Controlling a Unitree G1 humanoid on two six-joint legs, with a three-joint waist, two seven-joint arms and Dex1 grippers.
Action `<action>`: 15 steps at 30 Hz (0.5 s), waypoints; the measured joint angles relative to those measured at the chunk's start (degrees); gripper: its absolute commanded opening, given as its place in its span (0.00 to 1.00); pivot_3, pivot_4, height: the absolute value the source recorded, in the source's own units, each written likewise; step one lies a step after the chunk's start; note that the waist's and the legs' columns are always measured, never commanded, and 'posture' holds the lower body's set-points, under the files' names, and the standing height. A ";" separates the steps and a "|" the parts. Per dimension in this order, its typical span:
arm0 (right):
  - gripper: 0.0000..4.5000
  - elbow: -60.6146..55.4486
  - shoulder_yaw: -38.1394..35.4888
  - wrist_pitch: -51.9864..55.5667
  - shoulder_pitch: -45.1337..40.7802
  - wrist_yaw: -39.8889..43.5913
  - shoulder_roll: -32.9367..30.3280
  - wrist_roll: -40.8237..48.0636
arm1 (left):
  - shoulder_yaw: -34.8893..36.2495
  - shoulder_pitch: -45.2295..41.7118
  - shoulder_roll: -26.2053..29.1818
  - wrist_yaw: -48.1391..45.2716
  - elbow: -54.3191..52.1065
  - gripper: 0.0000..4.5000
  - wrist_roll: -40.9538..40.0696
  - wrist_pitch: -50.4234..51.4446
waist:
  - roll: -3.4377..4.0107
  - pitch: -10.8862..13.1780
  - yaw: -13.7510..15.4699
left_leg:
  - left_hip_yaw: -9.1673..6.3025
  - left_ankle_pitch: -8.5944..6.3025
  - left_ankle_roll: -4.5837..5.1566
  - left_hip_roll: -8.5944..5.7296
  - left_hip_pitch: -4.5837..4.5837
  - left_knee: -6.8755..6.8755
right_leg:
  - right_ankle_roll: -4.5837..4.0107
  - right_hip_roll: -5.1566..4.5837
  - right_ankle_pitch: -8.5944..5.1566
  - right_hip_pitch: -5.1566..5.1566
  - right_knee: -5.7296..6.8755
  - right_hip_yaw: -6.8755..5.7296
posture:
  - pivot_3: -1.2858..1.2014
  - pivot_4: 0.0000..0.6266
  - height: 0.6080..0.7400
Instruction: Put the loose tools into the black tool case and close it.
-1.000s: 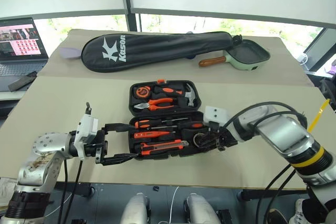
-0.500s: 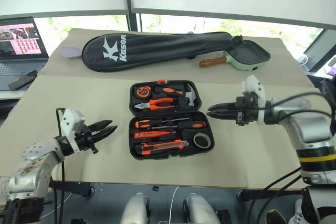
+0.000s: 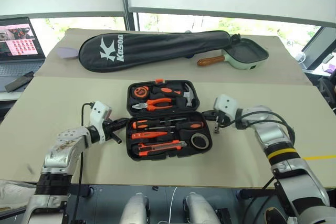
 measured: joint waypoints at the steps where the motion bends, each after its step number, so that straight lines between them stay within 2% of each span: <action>1: 0.00 -1.48 -0.15 0.13 1.11 0.49 -0.37 0.09 | 0.06 -0.07 0.15 -0.17 0.09 0.02 0.09 0.05 | 0.00 0.00 0.11 | -0.02 0.00 0.00 0.00 0.01 0.00 | 0.00 0.00 0.00 0.01 0.00 0.00 | 0.52 0.24 1.00; 9: 0.00 -16.47 -0.08 1.42 11.35 4.82 -4.23 0.70 | 1.37 4.01 3.05 -4.47 -5.00 0.02 -1.57 2.14 | 0.00 0.00 0.26 | -0.08 -0.01 0.01 -0.01 0.04 0.02 | 0.00 -0.02 -0.01 0.05 -0.02 -0.01 | 0.52 0.24 1.00; 15: 0.00 -18.04 -1.40 3.27 13.40 3.94 -5.13 2.17 | 2.30 5.35 3.33 -4.77 -6.82 0.02 -2.33 2.19 | -0.01 0.01 0.35 | -0.05 -0.01 0.01 -0.02 0.08 0.06 | 0.00 -0.03 -0.01 0.10 -0.01 -0.01 | 0.52 0.24 1.00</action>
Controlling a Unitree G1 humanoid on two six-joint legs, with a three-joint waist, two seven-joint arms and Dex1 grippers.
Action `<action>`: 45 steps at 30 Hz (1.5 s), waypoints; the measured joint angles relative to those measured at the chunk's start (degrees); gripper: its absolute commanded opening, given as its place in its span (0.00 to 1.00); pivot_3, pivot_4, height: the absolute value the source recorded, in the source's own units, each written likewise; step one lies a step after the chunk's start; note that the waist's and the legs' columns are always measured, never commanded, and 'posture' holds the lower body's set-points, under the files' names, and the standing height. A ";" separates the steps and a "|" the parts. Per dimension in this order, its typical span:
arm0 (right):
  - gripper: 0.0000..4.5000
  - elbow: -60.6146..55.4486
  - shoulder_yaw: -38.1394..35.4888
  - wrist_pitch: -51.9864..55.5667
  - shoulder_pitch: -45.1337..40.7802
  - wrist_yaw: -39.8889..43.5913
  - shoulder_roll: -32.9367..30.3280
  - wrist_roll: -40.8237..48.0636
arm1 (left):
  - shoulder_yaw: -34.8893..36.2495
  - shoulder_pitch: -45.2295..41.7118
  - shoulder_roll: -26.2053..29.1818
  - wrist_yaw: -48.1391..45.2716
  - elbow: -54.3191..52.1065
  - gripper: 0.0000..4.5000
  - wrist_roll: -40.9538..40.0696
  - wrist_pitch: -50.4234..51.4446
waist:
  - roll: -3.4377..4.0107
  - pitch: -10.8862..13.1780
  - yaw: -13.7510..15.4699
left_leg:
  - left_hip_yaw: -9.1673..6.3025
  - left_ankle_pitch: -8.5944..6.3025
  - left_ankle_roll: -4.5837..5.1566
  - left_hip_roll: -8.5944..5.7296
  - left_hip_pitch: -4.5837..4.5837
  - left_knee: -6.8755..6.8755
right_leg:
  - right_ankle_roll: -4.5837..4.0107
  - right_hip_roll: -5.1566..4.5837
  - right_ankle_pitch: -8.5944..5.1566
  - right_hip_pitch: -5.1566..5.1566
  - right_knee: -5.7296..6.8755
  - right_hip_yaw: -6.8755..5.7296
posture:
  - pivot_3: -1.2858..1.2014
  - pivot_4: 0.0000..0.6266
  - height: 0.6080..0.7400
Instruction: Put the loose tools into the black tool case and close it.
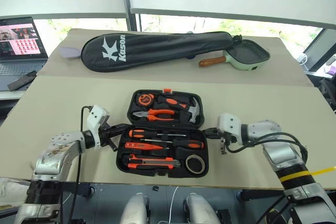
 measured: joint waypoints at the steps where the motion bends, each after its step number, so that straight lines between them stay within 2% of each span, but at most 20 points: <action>1: 0.06 -0.05 -0.46 0.83 0.04 -0.05 -0.40 0.28 | 0.86 0.24 0.05 -0.03 -0.28 0.01 -0.55 0.36 | -0.01 0.00 0.02 | 0.00 0.00 0.00 0.00 -0.01 0.01 | 0.00 0.00 0.00 0.00 0.00 0.00 | 0.52 0.24 1.00; 4: 0.26 -1.55 -4.60 9.14 0.29 -0.32 -2.75 4.67 | 3.61 1.21 3.66 -0.26 -1.57 0.17 -2.27 2.54 | -0.02 0.03 0.00 | -0.06 0.00 0.00 0.02 0.00 0.01 | 0.00 0.00 0.00 -0.02 0.01 0.00 | 0.52 0.24 1.00; 7: 0.48 -5.19 -8.76 17.55 -0.19 -1.22 -4.65 8.74 | 5.45 1.60 8.45 -0.36 -2.84 0.41 -2.54 6.70 | -0.02 0.03 -0.06 | -0.12 0.00 0.00 0.03 0.06 -0.03 | -0.01 0.01 -0.01 0.00 0.01 0.01 | 0.52 0.24 1.00; 9: 0.62 -8.50 -9.04 30.45 -2.44 -2.09 -5.51 12.71 | 5.93 0.68 10.54 -2.02 -3.31 0.56 -6.10 12.73 | -0.02 0.09 -0.21 | -0.12 0.01 0.00 0.06 0.01 -0.02 | -0.02 0.03 -0.01 -0.07 0.06 0.01 | 0.52 0.24 1.00; 12: 0.85 -13.24 -9.36 52.44 -9.04 -3.94 -7.07 20.17 | 5.96 -5.54 12.31 -1.17 -3.15 0.79 -9.49 23.46 | -0.01 0.13 -0.12 | -0.22 0.02 0.00 0.05 0.03 0.01 | -0.03 0.05 -0.01 -0.06 0.11 0.01 | 0.52 0.24 1.00; 13: 0.94 -14.64 -9.36 58.78 -11.73 -4.74 -7.10 21.99 | 5.55 -8.56 12.09 0.47 -2.83 0.80 -9.50 25.69 | -0.01 0.12 0.02 | -0.25 0.02 0.00 0.03 0.05 0.02 | -0.03 0.07 -0.01 0.00 0.09 -0.01 | 0.52 0.24 1.00; 14: 0.99 -15.41 -8.83 63.87 -14.00 -5.77 -7.09 23.05 | 5.02 -11.19 11.38 2.16 -2.06 0.80 -9.25 27.47 | -0.02 0.12 0.15 | -0.25 0.02 0.01 0.00 0.04 0.02 | -0.02 0.06 -0.01 0.02 0.07 -0.02 | 0.52 0.24 1.00; 23: 0.99 -8.44 -2.32 80.62 -21.82 -20.06 1.00 20.38 | 2.60 -20.38 4.38 9.51 8.10 0.80 -10.49 40.93 | -0.13 0.16 -0.17 | -0.19 0.03 -0.01 -0.06 -0.34 0.03 | -0.02 0.06 -0.01 -0.30 0.06 -0.02 | 0.52 0.24 1.00; 33: 0.99 -4.72 -6.56 84.19 -22.94 -26.42 6.41 20.41 | 2.66 -21.77 1.28 12.00 10.03 0.80 -10.41 40.99 | -0.13 0.17 -0.13 | -0.19 0.03 -0.01 -0.08 -0.34 0.04 | -0.01 0.01 0.00 -0.26 0.05 -0.05 | 0.52 0.24 1.00; 36: 0.83 -3.69 -7.08 84.81 -23.32 -27.19 6.41 20.35 | 2.89 -22.00 -0.07 12.71 10.60 0.80 -10.10 39.87 | -0.13 0.16 -0.07 | -0.18 0.03 -0.01 -0.10 -0.28 0.04 | -0.01 0.00 0.00 -0.19 0.05 -0.06 | 0.52 0.24 1.00; 37: 0.73 -3.10 -7.11 85.25 -23.48 -27.92 6.41 20.28 | 2.96 -22.17 -0.69 13.04 10.83 0.80 -10.00 39.44 | -0.14 0.16 -0.05 | -0.18 0.04 -0.02 -0.10 -0.28 0.05 | -0.01 0.00 0.00 -0.18 0.05 -0.08 | 0.52 0.24 1.00; 38: 0.68 -2.43 -7.27 85.39 -23.48 -28.26 6.48 20.25 | 2.96 -22.31 -0.97 13.13 11.09 0.80 -9.98 39.18 | -0.14 0.16 -0.03 | -0.17 0.04 -0.03 -0.11 -0.29 0.05 | -0.01 -0.01 0.00 -0.18 0.05 -0.09 | 0.52 0.24 1.00; 39: 0.58 -2.11 -7.60 85.43 -23.49 -28.38 6.63 20.40 | 2.99 -22.42 -1.23 13.16 11.44 0.80 -9.98 38.94 | -0.13 0.16 -0.02 | -0.16 0.04 -0.03 -0.13 -0.28 0.04 | -0.01 -0.03 0.00 -0.18 0.05 -0.09 | 0.52 0.24 1.00; 41: 0.47 -1.97 -7.79 85.50 -23.58 -28.59 6.74 20.48 | 2.96 -22.93 -1.88 13.54 11.91 0.80 -9.74 38.89 | -0.13 0.16 0.09 | -0.17 0.04 -0.03 -0.14 -0.28 0.05 | -0.01 -0.03 0.00 -0.13 0.05 -0.13 | 0.52 0.24 1.00; 42: 0.38 -1.97 -7.89 85.51 -23.63 -28.68 6.79 20.49 | 2.87 -23.26 -2.15 13.76 12.19 0.80 -9.58 38.92 | -0.14 0.15 0.18 | -0.19 0.04 -0.03 -0.17 -0.27 0.06 | 0.00 -0.06 0.00 -0.10 0.04 -0.15 | 0.52 0.24 1.00; 45: 0.16 -2.12 -8.59 85.98 -23.67 -28.83 7.41 20.95 | 2.47 -24.06 -2.44 14.53 12.83 0.65 -8.86 39.25 | -0.16 0.14 0.37 | -0.20 0.04 -0.03 -0.19 -0.26 0.08 | 0.01 -0.08 0.01 -0.06 0.04 -0.17 | 0.52 0.24 1.00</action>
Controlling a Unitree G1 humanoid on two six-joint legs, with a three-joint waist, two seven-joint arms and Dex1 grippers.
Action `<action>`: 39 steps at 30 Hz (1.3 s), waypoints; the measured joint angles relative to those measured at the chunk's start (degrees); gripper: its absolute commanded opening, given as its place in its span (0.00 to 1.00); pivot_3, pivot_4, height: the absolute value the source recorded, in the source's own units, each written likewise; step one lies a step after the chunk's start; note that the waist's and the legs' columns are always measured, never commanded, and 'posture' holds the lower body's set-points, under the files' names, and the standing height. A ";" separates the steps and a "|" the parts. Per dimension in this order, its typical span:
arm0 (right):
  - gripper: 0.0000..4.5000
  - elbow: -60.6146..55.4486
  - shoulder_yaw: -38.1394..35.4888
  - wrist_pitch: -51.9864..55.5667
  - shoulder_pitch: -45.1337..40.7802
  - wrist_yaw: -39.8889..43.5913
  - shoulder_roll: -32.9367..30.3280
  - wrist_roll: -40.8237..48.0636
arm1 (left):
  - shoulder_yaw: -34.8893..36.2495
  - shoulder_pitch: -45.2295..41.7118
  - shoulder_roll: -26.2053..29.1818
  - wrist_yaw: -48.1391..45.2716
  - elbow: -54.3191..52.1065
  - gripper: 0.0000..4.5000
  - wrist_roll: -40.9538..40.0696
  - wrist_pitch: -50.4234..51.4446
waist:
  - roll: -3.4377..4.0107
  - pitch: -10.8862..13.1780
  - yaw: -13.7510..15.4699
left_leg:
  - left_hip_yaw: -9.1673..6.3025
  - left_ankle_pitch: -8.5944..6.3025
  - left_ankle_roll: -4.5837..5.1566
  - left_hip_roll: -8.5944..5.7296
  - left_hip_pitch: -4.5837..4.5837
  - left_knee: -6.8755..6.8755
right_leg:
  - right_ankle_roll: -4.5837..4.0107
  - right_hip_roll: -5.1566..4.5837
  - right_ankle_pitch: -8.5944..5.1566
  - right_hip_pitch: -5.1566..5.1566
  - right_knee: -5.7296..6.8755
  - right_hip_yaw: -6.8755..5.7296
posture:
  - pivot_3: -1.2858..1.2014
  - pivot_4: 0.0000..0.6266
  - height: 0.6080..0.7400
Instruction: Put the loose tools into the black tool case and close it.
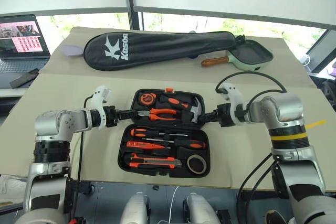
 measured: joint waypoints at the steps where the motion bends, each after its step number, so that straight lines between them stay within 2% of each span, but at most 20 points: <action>1: 0.09 -0.22 -0.26 0.25 -0.01 -0.35 0.35 0.00 | -0.06 -0.16 0.00 0.38 0.02 0.56 0.15 0.47 | -0.02 -0.01 -0.01 | -0.01 0.00 0.00 0.00 0.00 0.00 | 0.00 0.00 0.00 0.00 0.00 0.00 | 0.52 0.24 1.00; 2: 0.03 -0.23 -0.85 0.67 -0.21 -0.95 0.46 0.04 | -0.16 -0.41 0.02 0.49 0.00 0.51 0.18 1.22 | -0.04 -0.03 -0.01 | -0.01 0.00 0.00 0.00 0.00 0.00 | 0.00 0.00 0.00 0.00 0.00 0.00 | 0.52 0.24 1.00; 3: 0.00 -0.21 -1.15 1.20 -0.35 -1.38 0.76 0.04 | -0.23 -0.58 0.06 0.39 -0.05 0.41 0.08 1.95 | -0.08 -0.06 -0.03 | -0.02 0.00 0.00 0.01 0.02 -0.01 | 0.00 0.01 0.00 0.01 0.00 -0.01 | 0.52 0.24 1.00; 8: 0.00 -0.08 -1.69 1.90 -0.49 -3.14 2.06 -0.07 | -0.20 -1.83 0.52 0.16 -0.52 0.06 -0.24 4.00 | -0.15 -0.15 -0.31 | -0.04 0.00 0.00 0.01 0.28 -0.05 | 0.00 0.01 0.00 0.21 -0.01 0.00 | 0.52 0.24 1.00; 9: 0.00 -0.05 -1.80 2.03 -0.55 -3.62 2.41 -0.09 | 0.25 -2.06 0.36 0.52 -0.50 0.01 -0.12 4.10 | -0.16 -0.15 -0.36 | -0.05 0.00 0.00 0.02 0.30 -0.05 | 0.00 0.01 0.00 0.24 -0.01 0.00 | 0.52 0.24 1.00; 12: 0.00 -0.26 -2.30 0.66 -0.21 -4.10 2.85 -0.45 | 1.56 -1.68 -1.16 1.60 -0.38 0.01 0.10 3.88 | -0.15 -0.17 -0.35 | -0.10 0.00 0.00 0.02 0.41 -0.04 | 0.00 0.01 0.00 0.37 -0.01 0.00 | 0.52 0.24 1.00; 14: 0.00 -2.87 -1.90 -4.90 2.77 -3.29 2.83 -0.71 | 2.95 -0.05 -2.62 2.07 -0.78 0.01 0.14 1.30 | -0.15 -0.17 -0.34 | -0.08 0.00 0.00 0.01 0.64 -0.04 | 0.01 0.01 0.00 0.69 -0.10 -0.03 | 0.52 0.24 1.00; 18: 0.00 -9.43 -2.00 -18.17 9.88 -2.26 3.61 -1.75 | 7.13 5.97 -5.83 0.82 -3.26 0.01 0.20 -9.62 | -0.10 -0.06 -0.52 | -0.10 0.01 -0.02 0.04 0.71 -0.07 | 0.02 0.01 0.00 0.73 -0.11 0.00 | 0.52 0.24 1.00; 20: 0.00 -12.18 -1.51 -25.33 12.76 -1.05 2.61 -3.13 | 8.44 8.60 -7.03 -0.79 -4.92 0.01 0.19 -15.36 | -0.11 0.02 -0.54 | -0.10 0.03 -0.05 0.06 0.37 -0.08 | 0.01 0.03 0.01 0.36 -0.10 0.00 | 0.52 0.24 1.00; 22: 0.00 -14.12 0.47 -38.66 16.93 2.24 0.09 -6.73 | 9.80 10.90 -9.05 -1.69 -7.86 0.01 0.00 -20.96 | -0.11 0.04 -0.45 | -0.15 0.06 -0.08 0.02 -0.19 -0.04 | 0.03 0.00 0.03 -0.22 -0.02 0.05 | 0.52 0.24 1.00; 24: 0.00 -14.24 2.01 -48.43 19.06 4.52 -1.40 -9.79 | 10.18 12.64 -9.65 -2.71 -9.29 0.01 0.22 -25.68 | -0.12 0.04 -0.43 | -0.15 0.06 -0.08 0.02 -0.31 -0.06 | 0.03 -0.01 0.03 -0.29 -0.09 0.04 | 0.52 0.24 1.00; 29: 0.00 -12.69 4.76 -79.36 26.03 8.93 -6.76 -18.53 | 9.01 20.42 -10.07 -10.89 -11.95 0.01 5.22 -47.71 | -0.11 0.06 -0.53 | -0.09 0.01 -0.04 0.06 -0.35 -0.18 | 0.04 -0.04 0.04 -0.29 -0.43 0.04 | 0.52 0.24 1.00; 34: 0.00 -2.37 7.02 -113.08 28.05 4.65 -9.77 -29.77 | 7.13 27.70 -8.88 -16.73 -8.49 0.01 13.18 -72.42 | -0.13 0.05 -0.50 | 0.21 -0.03 0.01 0.10 0.07 -0.25 | 0.03 -0.05 0.03 0.09 -0.50 0.04 | 0.52 0.24 1.00; 36: 0.00 -0.28 7.32 -120.30 28.57 2.43 -10.58 -33.12 | 6.86 30.48 -7.12 -19.08 -7.51 0.01 14.32 -79.53 | -0.11 0.04 -0.54 | 0.34 -0.03 0.01 0.10 0.43 -0.40 | 0.02 -0.07 0.02 0.33 -0.52 0.17 | 0.52 0.24 1.00; 38: 0.00 0.09 7.34 -123.20 29.72 0.90 -10.59 -34.81 | 6.84 32.43 -7.02 -19.70 -6.90 0.01 14.29 -83.12 | -0.11 0.04 -0.55 | 0.34 -0.03 0.01 0.16 0.87 -0.58 | 0.01 -0.05 0.01 0.80 -0.75 0.16 | 0.52 0.24 1.00; 39: 0.00 0.07 7.41 -124.47 30.42 0.26 -10.61 -35.39 | 6.85 33.58 -6.81 -20.08 -6.75 0.08 14.03 -84.55 | -0.12 0.03 -0.60 | 0.36 -0.05 0.03 0.23 1.17 -0.72 | 0.00 -0.04 0.01 1.10 -0.88 0.16 | 0.52 0.24 1.00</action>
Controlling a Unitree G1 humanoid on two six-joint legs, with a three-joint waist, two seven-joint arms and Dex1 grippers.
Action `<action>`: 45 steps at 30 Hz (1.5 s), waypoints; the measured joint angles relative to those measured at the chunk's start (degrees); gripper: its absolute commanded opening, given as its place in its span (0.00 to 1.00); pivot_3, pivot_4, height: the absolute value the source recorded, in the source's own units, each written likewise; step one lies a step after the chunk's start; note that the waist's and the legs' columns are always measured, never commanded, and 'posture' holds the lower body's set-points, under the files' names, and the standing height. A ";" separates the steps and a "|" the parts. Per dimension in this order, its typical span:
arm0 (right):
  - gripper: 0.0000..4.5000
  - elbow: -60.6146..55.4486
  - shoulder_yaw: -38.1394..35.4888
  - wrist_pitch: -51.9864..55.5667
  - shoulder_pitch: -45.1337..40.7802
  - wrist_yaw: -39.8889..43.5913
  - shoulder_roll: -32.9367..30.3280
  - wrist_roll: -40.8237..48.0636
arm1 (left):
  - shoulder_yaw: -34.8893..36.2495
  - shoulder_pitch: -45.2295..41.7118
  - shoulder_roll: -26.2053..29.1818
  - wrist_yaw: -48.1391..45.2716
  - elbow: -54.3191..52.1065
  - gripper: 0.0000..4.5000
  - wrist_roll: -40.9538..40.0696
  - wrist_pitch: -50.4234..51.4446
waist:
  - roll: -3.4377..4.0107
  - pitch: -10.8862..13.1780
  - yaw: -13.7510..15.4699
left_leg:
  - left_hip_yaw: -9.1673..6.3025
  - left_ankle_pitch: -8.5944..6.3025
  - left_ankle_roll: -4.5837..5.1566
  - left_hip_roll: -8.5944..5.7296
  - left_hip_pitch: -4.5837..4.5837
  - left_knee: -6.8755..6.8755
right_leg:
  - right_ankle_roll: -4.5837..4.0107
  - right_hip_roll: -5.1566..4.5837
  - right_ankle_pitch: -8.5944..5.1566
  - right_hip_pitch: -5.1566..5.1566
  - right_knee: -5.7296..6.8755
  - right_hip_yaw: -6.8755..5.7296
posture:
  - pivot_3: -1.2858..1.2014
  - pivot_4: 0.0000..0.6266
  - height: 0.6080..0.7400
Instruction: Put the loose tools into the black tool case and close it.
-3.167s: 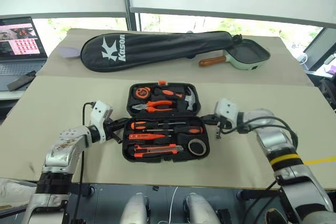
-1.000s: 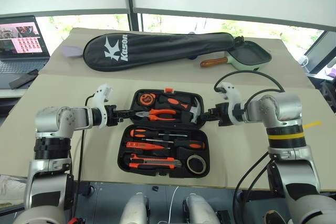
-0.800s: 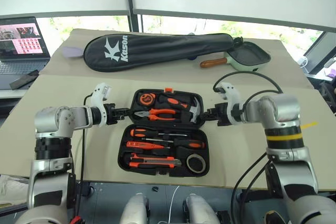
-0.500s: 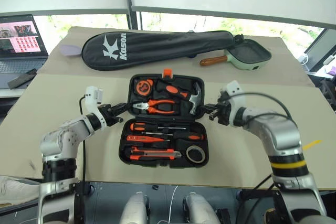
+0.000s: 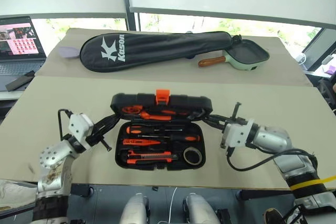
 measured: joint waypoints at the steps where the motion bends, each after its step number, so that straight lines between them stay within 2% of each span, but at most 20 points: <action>1: 0.00 -0.08 0.07 -0.75 0.53 -0.29 -0.07 -0.30 | -0.02 0.80 0.34 -0.27 0.06 0.16 -0.13 -1.04 | -0.01 -0.01 -0.07 | 0.02 -0.01 0.00 0.03 0.16 -0.06 | -0.01 -0.01 -0.01 0.13 -0.03 0.00 | 0.52 0.24 1.00; 2: 0.08 -0.76 0.18 -0.83 1.75 -0.10 -0.63 -0.10 | -0.07 1.90 0.81 -0.96 -0.06 0.20 -0.83 -1.07 | 0.01 -0.02 -0.09 | 0.02 -0.01 0.01 0.05 0.26 -0.13 | -0.02 -0.03 -0.02 0.24 -0.06 0.01 | 0.52 0.24 1.00; 3: 0.17 -1.91 0.44 0.13 2.77 0.55 -1.50 0.51 | -0.20 2.81 1.36 -1.49 -0.06 0.28 -0.91 -0.79 | 0.08 -0.06 -0.10 | 0.02 -0.03 0.03 0.06 0.35 -0.19 | -0.02 -0.05 -0.03 0.33 -0.11 0.02 | 0.52 0.24 1.00; 5: 0.37 -3.05 1.36 3.69 6.48 4.91 -4.33 1.85 | -0.26 6.60 1.58 -2.07 -0.18 0.50 -2.60 0.69 | -0.18 -0.07 0.22 | -0.05 -0.07 0.07 0.10 0.49 -0.25 | -0.03 -0.04 -0.05 0.56 -0.24 -0.14 | 0.52 0.24 1.00; 6: 0.41 -2.72 1.93 4.10 7.66 5.52 -4.40 1.72 | 0.22 7.75 2.15 -1.90 -0.32 0.53 -3.00 1.69 | -0.19 -0.02 0.37 | -0.04 -0.06 0.07 0.09 0.44 -0.24 | -0.04 -0.07 -0.05 0.49 -0.23 -0.16 | 0.52 0.24 1.00; 9: 0.62 -2.76 1.08 3.30 9.22 5.54 -6.31 1.97 | 1.44 10.65 4.86 -2.08 -2.09 0.75 -3.35 2.95 | -0.09 0.02 0.30 | -0.15 -0.06 0.07 0.06 0.48 -0.24 | -0.03 -0.16 -0.05 0.46 -0.20 0.00 | 0.52 0.24 1.00; 12: 0.87 -2.81 -2.37 3.47 10.85 5.60 -9.27 3.30 | 3.22 10.94 7.81 -2.00 -2.32 0.77 -4.63 5.49 | -0.10 0.01 0.33 | -0.15 -0.06 0.07 0.08 0.57 -0.24 | -0.03 -0.12 -0.05 0.52 -0.21 -0.02 | 0.52 0.24 1.00; 13: 0.87 -3.19 -3.40 4.90 12.14 6.21 -9.72 4.79 | 3.45 10.72 8.53 -2.04 -2.27 0.77 -5.07 6.57 | -0.11 0.01 0.33 | -0.14 -0.06 0.07 0.08 0.56 -0.24 | -0.04 -0.10 -0.06 0.53 -0.21 -0.04 | 0.52 0.24 1.00; 15: 0.80 -5.35 -5.41 10.50 16.21 8.64 -10.65 10.89 | 3.49 9.16 9.85 -2.01 -2.01 0.77 -5.49 9.76 | -0.11 0.01 0.56 | -0.14 -0.07 0.07 0.09 0.53 -0.24 | -0.04 -0.08 -0.06 0.55 -0.21 -0.09 | 0.52 0.24 1.00; 18: 0.59 -10.43 -6.89 18.01 22.74 13.81 -13.36 18.82 | 2.85 4.54 10.67 -1.90 -1.67 0.60 -6.30 13.38 | -0.10 0.01 0.81 | -0.16 -0.06 0.07 0.09 0.54 -0.24 | -0.04 -0.08 -0.06 0.59 -0.21 -0.09 | 0.52 0.24 1.00; 23: 0.20 -22.80 -6.01 29.05 30.25 19.21 -17.18 23.04 | -3.48 -7.96 11.56 -1.89 1.41 0.19 -4.42 19.11 | -0.21 -0.04 0.92 | -0.10 -0.05 0.05 0.03 0.56 -0.24 | -0.02 0.09 -0.07 0.61 -0.21 -0.11 | 0.52 0.24 1.00; 24: 0.15 -25.28 -4.97 30.73 30.69 19.47 -16.90 23.02 | -4.66 -10.39 11.87 -2.28 2.37 0.15 -3.69 19.46 | -0.28 -0.07 0.86 | -0.12 -0.06 0.05 0.06 0.56 -0.24 | -0.05 0.14 -0.07 0.63 -0.21 -0.14 | 0.52 0.24 1.00; 25: 0.05 -27.33 -4.16 32.64 31.03 19.32 -15.88 22.99 | -6.08 -12.80 12.11 -2.88 3.81 0.04 -2.61 19.79 | -0.29 -0.07 0.66 | -0.12 -0.06 0.05 0.07 0.56 -0.24 | -0.06 0.14 -0.08 0.61 -0.22 -0.13 | 0.52 0.24 1.00; 26: 0.01 -28.75 -2.93 33.99 30.73 19.10 -14.81 22.99 | -7.20 -14.66 12.35 -3.20 5.16 0.01 -1.83 20.30 | -0.28 -0.07 0.33 | -0.10 -0.06 0.05 0.05 0.51 -0.24 | -0.07 0.15 -0.09 0.55 -0.20 -0.12 | 0.52 0.24 1.00; 29: 0.01 -32.12 0.78 37.56 29.35 18.68 -12.27 21.50 | -11.99 -20.35 12.69 -5.28 11.73 0.01 1.99 20.71 | -0.27 -0.05 0.11 | -0.07 -0.06 0.05 0.02 0.47 -0.24 | -0.06 0.19 -0.09 0.48 -0.18 -0.08 | 0.52 0.24 1.00; 34: 0.01 -33.40 5.17 41.63 23.65 18.59 -8.31 18.51 | -16.95 -23.15 12.58 -9.04 18.50 0.01 5.62 21.17 | -0.32 -0.04 0.01 | -0.04 -0.05 0.05 0.04 0.22 -0.21 | -0.07 0.20 -0.08 0.18 -0.10 -0.07 | 0.52 0.24 1.00; 40: 0.01 -28.90 8.01 43.27 15.54 17.44 -1.65 15.29 | -16.70 -21.23 14.10 -11.76 16.36 0.01 5.83 23.82 | -0.43 0.00 -0.26 | -0.05 0.01 -0.04 0.13 0.11 -0.18 | -0.20 0.30 -0.01 -0.06 0.05 -0.04 | 0.52 0.24 1.00; 45: 0.01 -20.63 8.47 42.42 7.20 15.53 2.56 11.90 | -13.57 -15.33 15.11 -11.24 11.32 0.01 3.52 25.48 | -0.42 0.00 -0.06 | 0.02 0.02 -0.05 0.11 0.09 -0.17 | -0.20 0.21 0.00 -0.10 0.06 -0.02 | 0.52 0.24 1.00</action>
